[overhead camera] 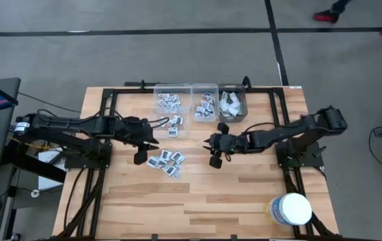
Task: Pick & Place First Aid Supplies
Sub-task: Put the towelette pack into the bottom transparent bin
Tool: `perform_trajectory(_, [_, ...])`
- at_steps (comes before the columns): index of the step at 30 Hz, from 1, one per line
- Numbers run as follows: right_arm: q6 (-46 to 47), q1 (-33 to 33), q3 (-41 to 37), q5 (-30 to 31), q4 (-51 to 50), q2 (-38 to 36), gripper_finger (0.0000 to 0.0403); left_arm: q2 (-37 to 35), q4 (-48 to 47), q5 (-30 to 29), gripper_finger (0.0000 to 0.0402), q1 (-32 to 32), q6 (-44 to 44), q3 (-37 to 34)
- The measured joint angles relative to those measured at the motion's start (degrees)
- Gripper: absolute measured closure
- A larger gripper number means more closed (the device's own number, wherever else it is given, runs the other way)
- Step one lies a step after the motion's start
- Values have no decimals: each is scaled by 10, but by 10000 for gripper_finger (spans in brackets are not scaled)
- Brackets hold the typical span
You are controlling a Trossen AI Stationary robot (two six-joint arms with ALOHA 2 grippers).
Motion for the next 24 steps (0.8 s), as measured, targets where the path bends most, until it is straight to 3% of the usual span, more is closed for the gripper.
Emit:
perform_trajectory(11, [-37, 5, 7, -78, 248, 156, 298, 0, 2, -32, 302, -17, -64, 0])
perform_trajectory(19, [-113, 15, 89, -106, 258, 273, 298, 0, 2, -32, 302, -17, -70, 0])
perform_trajectory(24, [-135, 8, 125, -136, 255, 299, 298, 0, 2, -32, 302, -17, -72, 0])
